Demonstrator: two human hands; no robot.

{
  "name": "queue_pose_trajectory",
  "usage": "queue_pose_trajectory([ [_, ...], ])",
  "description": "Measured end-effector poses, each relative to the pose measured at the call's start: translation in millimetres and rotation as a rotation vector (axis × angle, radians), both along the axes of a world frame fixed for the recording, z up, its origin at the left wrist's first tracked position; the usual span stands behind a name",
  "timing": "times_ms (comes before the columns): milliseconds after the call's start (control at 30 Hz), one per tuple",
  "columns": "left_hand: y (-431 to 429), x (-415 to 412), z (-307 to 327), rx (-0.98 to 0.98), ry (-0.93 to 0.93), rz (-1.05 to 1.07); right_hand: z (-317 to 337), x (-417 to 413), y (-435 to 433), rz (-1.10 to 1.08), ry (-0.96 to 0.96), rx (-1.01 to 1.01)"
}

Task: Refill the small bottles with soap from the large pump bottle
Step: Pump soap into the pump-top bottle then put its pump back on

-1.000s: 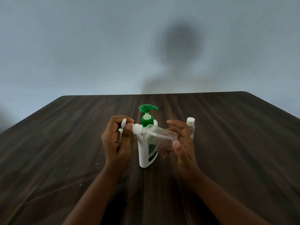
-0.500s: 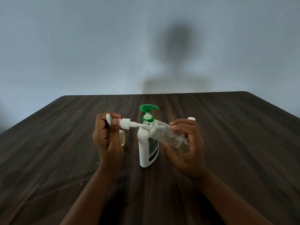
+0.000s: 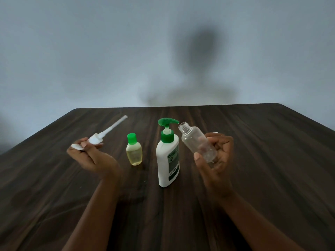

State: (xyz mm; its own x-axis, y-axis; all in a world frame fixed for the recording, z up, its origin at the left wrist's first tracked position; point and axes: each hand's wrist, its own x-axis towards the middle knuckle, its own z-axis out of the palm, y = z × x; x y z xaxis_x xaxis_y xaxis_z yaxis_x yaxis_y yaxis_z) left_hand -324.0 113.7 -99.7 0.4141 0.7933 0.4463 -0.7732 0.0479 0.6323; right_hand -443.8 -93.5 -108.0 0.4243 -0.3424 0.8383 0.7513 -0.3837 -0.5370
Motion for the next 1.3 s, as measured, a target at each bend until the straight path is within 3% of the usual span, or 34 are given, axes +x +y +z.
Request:
queue_pose_trajectory([
  [67,6.8,5.0,-5.3,-0.043,0.175,0.046,1.0,0.5,-0.1,-0.04,0.005,0.004],
  [133,13.1,8.9,-14.5,-0.011,0.466,0.026,0.5,1.5,0.0,-0.048,0.001,-0.002],
  [233,16.6,8.4,-21.4,0.183,0.893,0.015,-2.9,4.1,-0.4,0.004,0.017,-0.004],
  [333,17.2,8.9,-24.8,0.387,1.078,0.061,-5.4,7.0,-0.7,0.066,0.071,0.029],
  [500,15.1,8.9,-32.9,0.664,1.158,0.038,-6.3,6.2,2.1,0.08,0.087,0.002],
  [667,13.4,9.9,-33.5,0.803,1.239,0.022,-9.2,5.4,4.3,0.041,0.081,-0.021],
  [1033,8.0,5.5,-30.5,0.86,1.242,-0.072,-9.4,5.9,6.9,-0.054,0.127,0.03],
  [1300,7.4,5.3,-23.8,0.776,1.16,-0.172,-7.9,4.9,7.3,-0.011,0.177,0.067],
])
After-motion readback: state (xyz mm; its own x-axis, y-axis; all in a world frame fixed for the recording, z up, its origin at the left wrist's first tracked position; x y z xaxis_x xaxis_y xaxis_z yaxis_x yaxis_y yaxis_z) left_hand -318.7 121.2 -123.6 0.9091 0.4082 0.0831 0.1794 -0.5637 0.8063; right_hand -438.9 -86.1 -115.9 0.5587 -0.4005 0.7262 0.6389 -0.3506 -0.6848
